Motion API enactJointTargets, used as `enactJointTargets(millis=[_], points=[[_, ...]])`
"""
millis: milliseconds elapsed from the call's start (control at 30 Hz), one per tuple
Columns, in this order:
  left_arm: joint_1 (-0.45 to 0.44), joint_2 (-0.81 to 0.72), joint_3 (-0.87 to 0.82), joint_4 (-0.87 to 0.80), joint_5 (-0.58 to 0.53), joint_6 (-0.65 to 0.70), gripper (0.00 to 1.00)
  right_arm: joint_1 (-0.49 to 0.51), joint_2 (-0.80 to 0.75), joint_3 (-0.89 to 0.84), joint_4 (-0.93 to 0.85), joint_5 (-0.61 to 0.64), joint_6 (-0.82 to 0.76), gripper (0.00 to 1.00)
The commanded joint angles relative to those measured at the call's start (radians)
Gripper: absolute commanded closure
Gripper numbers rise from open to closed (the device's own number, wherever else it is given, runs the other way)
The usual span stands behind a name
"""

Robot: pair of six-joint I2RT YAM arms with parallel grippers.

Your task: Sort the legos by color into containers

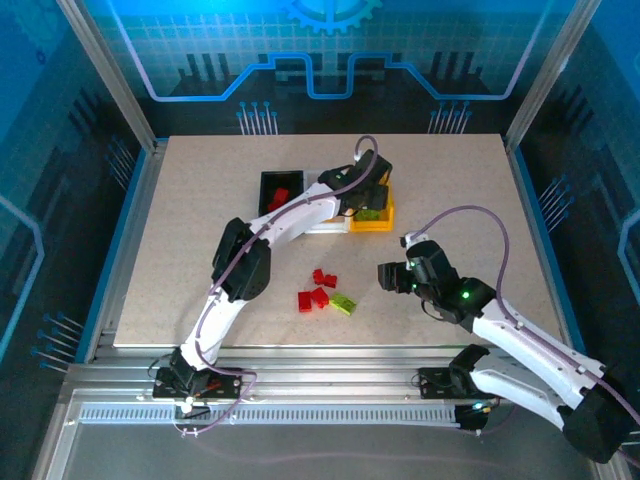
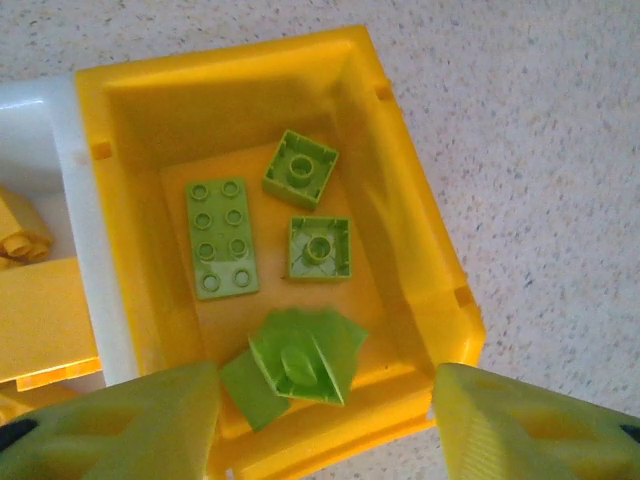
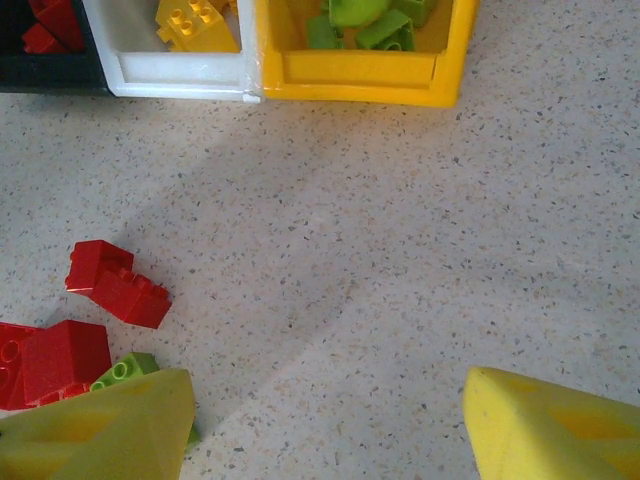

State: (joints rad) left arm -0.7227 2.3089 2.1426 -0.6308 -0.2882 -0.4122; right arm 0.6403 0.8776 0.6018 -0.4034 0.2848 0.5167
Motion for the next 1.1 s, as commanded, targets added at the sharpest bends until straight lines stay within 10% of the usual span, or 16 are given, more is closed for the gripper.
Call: enactJointTargets(millis=[0, 233, 633, 1067], points=[[-0.002, -0.02, 0.025, -0.02, 0.036, -0.016, 0.29, -0.008, -0.014, -0.006, -0.02, 0.012, 0.019, 0.27], [-0.002, -0.307, -0.271, 0.128, 0.084, -0.052, 0.01, -0.005, 0.036, -0.01, 0.023, -0.097, -0.043, 0.27], [-0.009, -0.873, -0.994, 0.206, 0.096, -0.173, 0.01, 0.246, 0.397, 0.08, 0.086, -0.121, -0.127, 0.3], [-0.005, -1.18, -1.284, 0.106, 0.044, -0.243, 0.01, 0.326, 0.662, 0.197, 0.044, -0.028, -0.115, 0.35]])
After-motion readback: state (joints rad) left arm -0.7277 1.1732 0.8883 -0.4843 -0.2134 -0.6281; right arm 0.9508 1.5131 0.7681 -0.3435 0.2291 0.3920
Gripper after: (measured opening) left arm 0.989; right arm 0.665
